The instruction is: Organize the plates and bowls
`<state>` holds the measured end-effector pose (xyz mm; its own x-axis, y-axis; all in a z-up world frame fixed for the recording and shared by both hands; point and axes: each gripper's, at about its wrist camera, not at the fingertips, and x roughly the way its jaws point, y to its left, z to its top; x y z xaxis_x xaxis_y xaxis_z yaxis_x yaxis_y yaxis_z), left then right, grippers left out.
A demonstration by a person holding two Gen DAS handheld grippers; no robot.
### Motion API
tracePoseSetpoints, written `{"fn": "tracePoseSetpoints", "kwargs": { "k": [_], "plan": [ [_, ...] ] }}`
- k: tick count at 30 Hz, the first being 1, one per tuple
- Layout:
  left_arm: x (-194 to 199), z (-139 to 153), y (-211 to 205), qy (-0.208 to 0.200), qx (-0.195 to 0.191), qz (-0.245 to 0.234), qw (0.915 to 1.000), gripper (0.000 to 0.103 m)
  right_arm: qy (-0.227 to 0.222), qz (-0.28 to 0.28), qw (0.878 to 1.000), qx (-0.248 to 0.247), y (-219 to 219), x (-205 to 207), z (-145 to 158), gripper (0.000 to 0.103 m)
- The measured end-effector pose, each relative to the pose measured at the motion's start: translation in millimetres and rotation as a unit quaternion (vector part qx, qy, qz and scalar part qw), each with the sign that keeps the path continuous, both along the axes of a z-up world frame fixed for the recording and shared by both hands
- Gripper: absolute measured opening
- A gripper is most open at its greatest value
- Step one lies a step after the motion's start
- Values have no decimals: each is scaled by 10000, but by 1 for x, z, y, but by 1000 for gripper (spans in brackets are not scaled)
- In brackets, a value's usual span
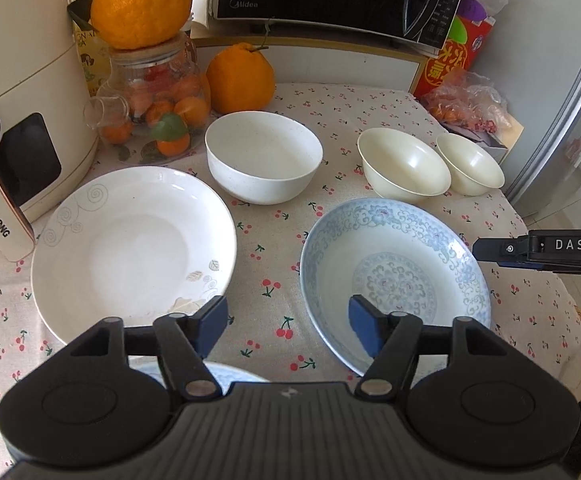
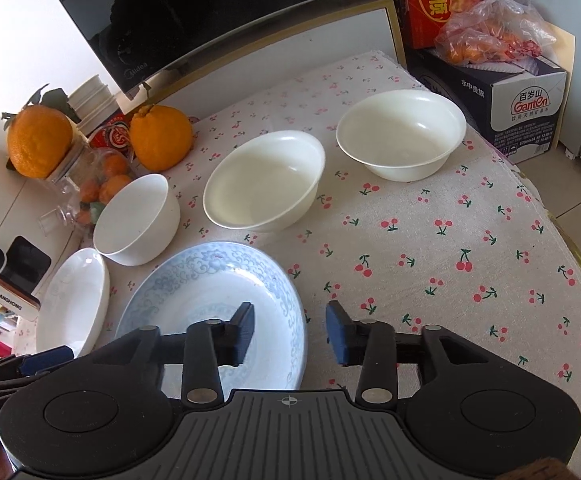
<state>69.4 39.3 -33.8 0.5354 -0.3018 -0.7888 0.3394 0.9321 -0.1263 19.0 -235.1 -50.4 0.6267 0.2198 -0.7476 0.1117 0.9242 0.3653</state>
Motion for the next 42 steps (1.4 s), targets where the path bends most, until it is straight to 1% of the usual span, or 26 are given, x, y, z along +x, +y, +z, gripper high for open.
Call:
{"fn": "tracePoseSetpoints", "kwargs": {
  "k": [1, 3, 5, 7, 10, 13, 17, 20, 23, 26, 29, 31, 32, 33, 34, 37, 38, 39, 40, 42],
  "plan": [
    [-3, 2, 3, -42, 37, -15, 10000, 77, -49, 51, 10000, -12, 2, -3, 2, 62],
    [-7, 5, 11, -114, 131, -10, 9998, 87, -150, 207, 9997, -47, 7, -8, 8, 68],
    [-11, 5, 19, -163, 223, 19, 9996, 91, -269, 392, 9988, -111, 15, -14, 14, 75],
    [-14, 6, 29, -192, 285, 58, 9994, 97, -404, 600, 9971, -223, 24, -20, 18, 87],
    [-18, 6, 44, -224, 348, 158, 9990, 101, -605, 921, 9930, -436, 41, -29, 24, 97],
    [-22, 4, 58, -254, 464, 256, 9983, 103, -742, 1320, 9864, -638, 61, -38, 28, 100],
    [-26, 0, 74, -203, 660, 290, 9972, 103, -861, 1894, 9742, -873, 90, -51, 30, 102],
    [-27, -5, 87, 31, 660, 224, 9976, 102, -931, 2297, 9637, -989, 109, -62, 27, 102],
    [-26, -11, 103, 354, 517, 206, 9978, 101, -868, 2669, 9559, -864, 123, -71, 22, 102],
    [-29, -16, 118, 567, 381, 223, 9974, 93, -745, 2974, 9503, -538, 135, -76, 14, 102],
    [-32, -21, 131, 756, 146, 172, 9969, 83, -584, 3199, 9453, -244, 146, -81, 5, 102],
    [-33, -24, 137, 867, -18, 143, 9961, 72, -480, 3349, 9410, -64, 153, -84, -1, 102],
    [-35, -26, 140, 898, -86, 120, 9959, 69, -451, 3399, 9394, 32, 155, -84, -5, 102],
    [-36, -26, 141, 926, -138, 93, 9956, 62, -413, 3436, 9380, 168, 157, -84, -8, 102],
    [-37, -27, 143, 966, -203, 65, 9951, 54, -370, 3448, 9375, 292, 158, -84, -12, 102],
    [-38, -31, 146, 1065, -318, 43, 9938, 41, -176, 3431, 9374, 560, 162, -82, -22, 102],
    [-39, -32, 146, 1099, -336, 47, 9934, 39, -135, 3411, 9379, 613, 163, -81, -24, 102],
    [-39, -33, 147, 1124, -357, 44, 9930, 34, -112, 3376, 9390, 647, 164, -80, -26, 102],
    [-39, -33, 149, 1151, -391, 31, 9926, 27, -99, 3340, 9402, 663, 164, -79, -28, 102],
    [-38, -34, 150, 1180, -417, 61, 9921, 22, -101, 3299, 9414, 701, 165, -78, -30, 100]
  ]
}}
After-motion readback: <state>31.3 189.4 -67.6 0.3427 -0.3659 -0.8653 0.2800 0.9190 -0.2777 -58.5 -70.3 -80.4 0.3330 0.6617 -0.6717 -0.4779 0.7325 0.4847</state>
